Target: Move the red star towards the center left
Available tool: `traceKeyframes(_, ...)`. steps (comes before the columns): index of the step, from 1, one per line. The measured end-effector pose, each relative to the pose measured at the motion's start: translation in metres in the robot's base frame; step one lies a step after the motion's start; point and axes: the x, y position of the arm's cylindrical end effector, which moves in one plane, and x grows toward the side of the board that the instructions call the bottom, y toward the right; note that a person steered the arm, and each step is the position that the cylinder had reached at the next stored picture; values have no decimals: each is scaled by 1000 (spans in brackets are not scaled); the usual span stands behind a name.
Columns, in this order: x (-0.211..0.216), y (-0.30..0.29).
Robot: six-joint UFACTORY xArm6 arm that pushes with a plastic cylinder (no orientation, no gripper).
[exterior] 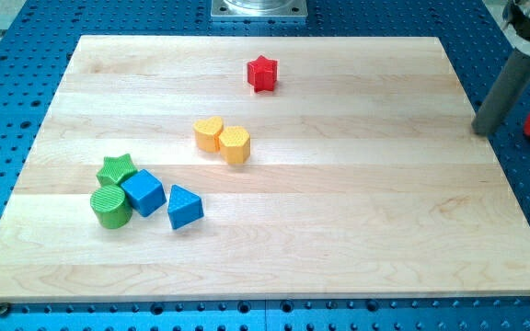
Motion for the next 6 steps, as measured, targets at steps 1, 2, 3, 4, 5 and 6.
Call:
traceKeyframes(1,-69,-63)
traceKeyframes(2,-90,-162)
traceKeyframes(3,-102,-212)
traceKeyframes(4,-81,-330)
traceKeyframes(5,-77,-408)
traceKeyframes(6,-93,-461)
